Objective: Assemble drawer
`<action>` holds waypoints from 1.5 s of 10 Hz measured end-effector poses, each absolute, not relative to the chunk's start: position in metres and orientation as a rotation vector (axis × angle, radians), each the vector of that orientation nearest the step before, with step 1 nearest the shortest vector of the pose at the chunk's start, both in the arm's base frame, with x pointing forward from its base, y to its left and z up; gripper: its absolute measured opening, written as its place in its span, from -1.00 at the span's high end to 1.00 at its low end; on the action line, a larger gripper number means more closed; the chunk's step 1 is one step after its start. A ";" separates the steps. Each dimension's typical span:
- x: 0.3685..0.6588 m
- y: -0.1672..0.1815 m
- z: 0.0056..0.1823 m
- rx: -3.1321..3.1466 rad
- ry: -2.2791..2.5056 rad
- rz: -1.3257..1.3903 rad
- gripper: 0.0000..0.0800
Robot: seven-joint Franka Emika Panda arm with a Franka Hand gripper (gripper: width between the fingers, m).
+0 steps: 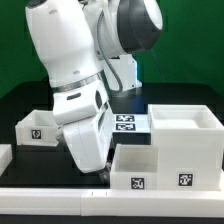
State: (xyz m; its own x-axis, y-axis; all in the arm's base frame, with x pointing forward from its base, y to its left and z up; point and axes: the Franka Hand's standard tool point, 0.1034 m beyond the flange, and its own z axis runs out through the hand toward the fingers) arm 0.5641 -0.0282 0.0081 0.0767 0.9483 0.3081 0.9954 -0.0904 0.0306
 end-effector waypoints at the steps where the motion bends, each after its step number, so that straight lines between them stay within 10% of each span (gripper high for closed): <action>1: 0.564 -0.028 0.008 -2.159 -1.980 -0.372 -0.62; 7: 0.572 0.031 0.020 -2.155 -1.945 -0.410 -0.62; 15: 0.569 -0.006 0.031 -2.259 -1.902 -0.419 -0.62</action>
Offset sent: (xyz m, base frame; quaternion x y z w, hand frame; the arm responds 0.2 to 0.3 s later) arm 0.0094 0.0354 0.0219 -0.0229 -0.0080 -0.0115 0.9996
